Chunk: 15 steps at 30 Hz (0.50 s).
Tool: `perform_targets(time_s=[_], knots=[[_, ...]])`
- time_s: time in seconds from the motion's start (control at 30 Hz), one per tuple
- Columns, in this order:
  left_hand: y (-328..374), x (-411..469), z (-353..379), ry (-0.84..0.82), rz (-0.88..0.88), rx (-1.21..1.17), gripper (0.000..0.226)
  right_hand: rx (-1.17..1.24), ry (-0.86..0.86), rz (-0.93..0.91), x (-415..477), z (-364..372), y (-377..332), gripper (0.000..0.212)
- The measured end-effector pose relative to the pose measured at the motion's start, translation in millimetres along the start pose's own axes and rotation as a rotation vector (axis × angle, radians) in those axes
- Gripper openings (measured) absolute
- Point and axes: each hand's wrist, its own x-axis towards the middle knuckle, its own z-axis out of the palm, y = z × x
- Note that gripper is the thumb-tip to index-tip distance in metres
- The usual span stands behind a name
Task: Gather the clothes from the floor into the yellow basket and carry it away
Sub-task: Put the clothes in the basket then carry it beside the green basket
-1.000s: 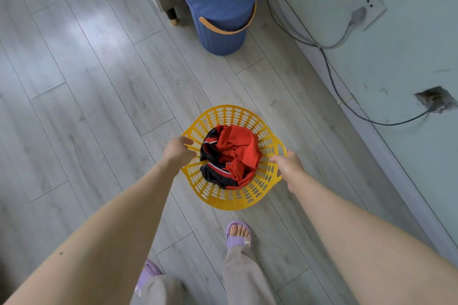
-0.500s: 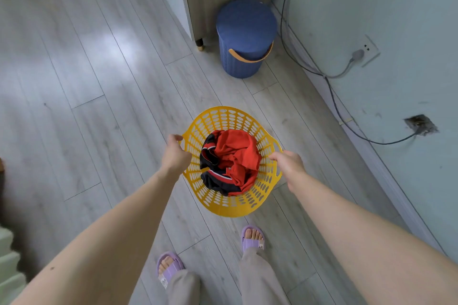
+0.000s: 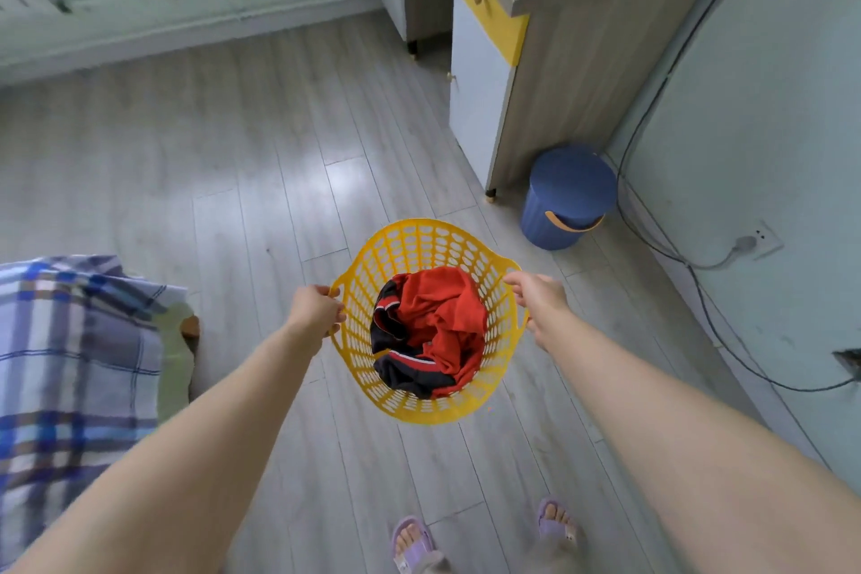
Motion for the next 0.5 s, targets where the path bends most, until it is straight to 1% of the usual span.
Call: perform_targets(time_s=[0.03,0.13,0.3,0.37,0.5], knots=[[3,1,-17,0.026,0.002,-0.019,0.023,0.022,-0.030,-0.008,-8,13,-9,0.007],[14,7,-68,0.099,0.029,-0.044,0.016,0.047,-0.100,-0.043,-28,52,-34,0.010],[37,26,-143,0.175,0.126,-0.025,0.017,0.000,-0.188,-0.090,-47,125,-84,0.008],[47,36,-164,0.212,0.130,-0.027,0.015,-0.007,-0.217,-0.103,-48,149,-103,0.008],[79,64,-216,0.319,0.116,-0.113,0.021,-0.029,-0.270,-0.153,-37,203,-156,0.005]])
